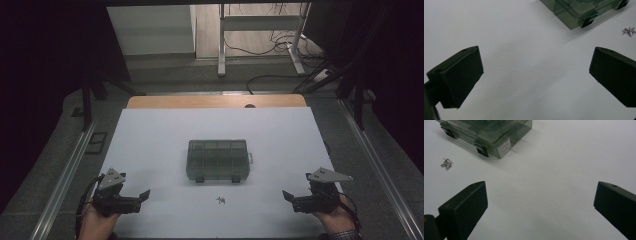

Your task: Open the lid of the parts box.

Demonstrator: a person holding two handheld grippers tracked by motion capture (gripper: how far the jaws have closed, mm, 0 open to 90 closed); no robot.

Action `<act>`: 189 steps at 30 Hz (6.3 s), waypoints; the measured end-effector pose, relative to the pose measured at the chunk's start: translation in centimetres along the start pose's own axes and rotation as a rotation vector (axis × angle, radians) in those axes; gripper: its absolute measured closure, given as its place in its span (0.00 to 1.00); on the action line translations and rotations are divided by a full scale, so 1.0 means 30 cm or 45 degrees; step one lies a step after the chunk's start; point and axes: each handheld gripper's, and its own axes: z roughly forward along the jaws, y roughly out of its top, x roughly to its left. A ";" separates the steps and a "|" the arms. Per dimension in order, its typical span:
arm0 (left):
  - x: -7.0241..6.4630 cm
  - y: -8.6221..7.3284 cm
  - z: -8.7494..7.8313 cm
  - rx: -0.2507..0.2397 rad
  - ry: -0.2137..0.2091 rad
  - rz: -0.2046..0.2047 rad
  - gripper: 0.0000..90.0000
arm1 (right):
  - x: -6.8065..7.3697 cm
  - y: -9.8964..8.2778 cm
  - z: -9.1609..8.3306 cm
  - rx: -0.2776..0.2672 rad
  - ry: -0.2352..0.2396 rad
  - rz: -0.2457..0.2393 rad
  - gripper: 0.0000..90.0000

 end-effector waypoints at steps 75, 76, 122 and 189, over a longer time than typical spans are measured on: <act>-0.073 0.116 0.132 -0.036 -0.131 0.104 0.00 | 0.100 0.141 0.137 -0.017 0.110 -0.075 0.00; -0.080 0.121 0.139 -0.033 -0.137 0.106 0.00 | 0.102 0.146 0.143 -0.010 0.107 -0.072 0.00; -0.157 0.228 0.294 -0.025 -0.181 0.209 0.00 | 0.162 0.195 0.305 0.221 0.234 -0.194 0.92; -0.150 0.224 0.296 -0.022 -0.132 0.249 0.00 | 0.164 0.199 0.337 0.279 0.214 -0.238 0.99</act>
